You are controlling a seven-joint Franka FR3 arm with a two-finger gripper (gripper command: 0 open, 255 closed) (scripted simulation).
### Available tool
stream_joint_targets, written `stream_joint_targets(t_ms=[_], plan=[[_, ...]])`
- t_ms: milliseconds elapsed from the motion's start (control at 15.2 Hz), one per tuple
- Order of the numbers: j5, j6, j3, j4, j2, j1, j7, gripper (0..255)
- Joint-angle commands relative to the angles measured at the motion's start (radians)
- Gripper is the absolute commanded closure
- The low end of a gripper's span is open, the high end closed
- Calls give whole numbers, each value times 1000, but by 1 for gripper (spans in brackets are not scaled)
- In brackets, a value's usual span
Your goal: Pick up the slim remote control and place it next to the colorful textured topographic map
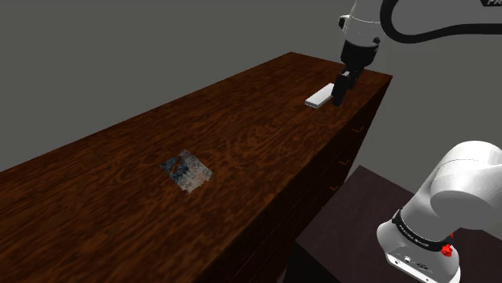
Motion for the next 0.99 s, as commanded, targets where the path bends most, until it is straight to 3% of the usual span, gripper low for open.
stream_joint_targets(t_ms=[0, 528, 924], plan=[[0, 0, 0, 0, 0, 0, 0, 0], [-136, 94, -337, 25, 102, 117, -710, 0], [-142, 153, -568, 178, 321, 250, -1243, 0]])
